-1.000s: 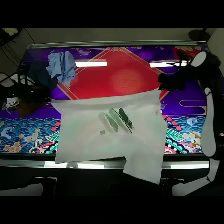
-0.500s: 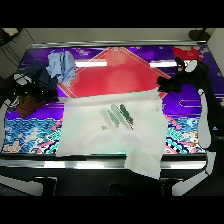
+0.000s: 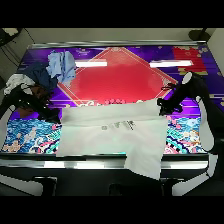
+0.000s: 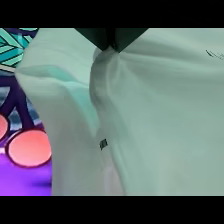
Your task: Fold the shirts.
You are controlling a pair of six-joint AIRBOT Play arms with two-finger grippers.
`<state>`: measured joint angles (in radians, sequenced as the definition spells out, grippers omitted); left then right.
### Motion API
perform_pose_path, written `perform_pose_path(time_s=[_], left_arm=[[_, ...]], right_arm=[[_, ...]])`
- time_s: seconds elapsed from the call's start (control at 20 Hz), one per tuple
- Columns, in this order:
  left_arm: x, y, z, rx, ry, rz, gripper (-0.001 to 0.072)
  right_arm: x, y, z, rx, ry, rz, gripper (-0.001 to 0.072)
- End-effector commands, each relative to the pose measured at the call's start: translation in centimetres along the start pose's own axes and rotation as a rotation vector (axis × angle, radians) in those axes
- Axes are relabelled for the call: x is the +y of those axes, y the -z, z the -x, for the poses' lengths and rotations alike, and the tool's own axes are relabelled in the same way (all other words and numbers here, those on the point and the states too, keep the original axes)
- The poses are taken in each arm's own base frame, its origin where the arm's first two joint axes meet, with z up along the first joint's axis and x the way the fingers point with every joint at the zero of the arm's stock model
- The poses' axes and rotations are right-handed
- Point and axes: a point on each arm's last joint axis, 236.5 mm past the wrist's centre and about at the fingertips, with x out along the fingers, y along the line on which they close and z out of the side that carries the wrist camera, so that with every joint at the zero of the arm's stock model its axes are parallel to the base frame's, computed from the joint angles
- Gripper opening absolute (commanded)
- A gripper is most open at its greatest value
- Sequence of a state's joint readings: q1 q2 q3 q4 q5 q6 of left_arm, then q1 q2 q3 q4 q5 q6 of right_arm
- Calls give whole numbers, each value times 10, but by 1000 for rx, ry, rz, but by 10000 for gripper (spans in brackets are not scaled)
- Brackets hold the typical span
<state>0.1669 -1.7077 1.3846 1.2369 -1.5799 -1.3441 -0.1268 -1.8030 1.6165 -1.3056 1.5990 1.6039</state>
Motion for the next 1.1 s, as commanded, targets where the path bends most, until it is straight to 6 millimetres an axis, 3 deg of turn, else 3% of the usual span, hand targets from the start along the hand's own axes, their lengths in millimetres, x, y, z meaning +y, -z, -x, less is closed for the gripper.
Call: perform_pose_path(time_s=[0.0, 0.15, 0.2, 0.25, 0.3, 0.4, 0.5, 0.55, 0.65, 0.8, 0.95, 1.05], left_arm=[[1, 14, -8, 56, 13, -10, 30], [9, 10, -8, 39, -24, -9, 32], [8, 8, -8, 30, -16, -9, 82], [6, 9, -7, 32, -12, 3, 362], [5, 12, -5, 39, -11, 12, 463], [4, 25, 8, 52, -2, 20, 400], [6, 42, 17, 37, 5, 85, 401], [7, 54, 13, 22, 6, 108, 401], [9, 89, -14, 22, 10, 143, 401], [14, 138, -60, 26, 19, 195, 401], [14, 158, -82, 25, 25, 178, 401], [17, 152, -88, -10, 18, 186, 400]], right_arm=[[1, 16, -13, 67, -19, -8, 39], [2, 13, -13, 54, -21, -19, 40], [7, 10, -13, 43, -42, -20, 77], [13, 10, -11, 40, -72, -21, 289], [15, 13, -7, 46, -86, -12, 395], [2, 24, 13, 52, -88, -15, 395], [-22, 35, 35, 35, -90, -73, 395], [-34, 44, 40, 29, -90, -106, 395], [-54, 68, 34, 34, -60, -158, 395], [-57, 94, 13, 36, -58, -181, 395], [-56, 109, 5, 54, -61, -168, 395], [-54, 110, 7, 51, -63, -164, 395]])
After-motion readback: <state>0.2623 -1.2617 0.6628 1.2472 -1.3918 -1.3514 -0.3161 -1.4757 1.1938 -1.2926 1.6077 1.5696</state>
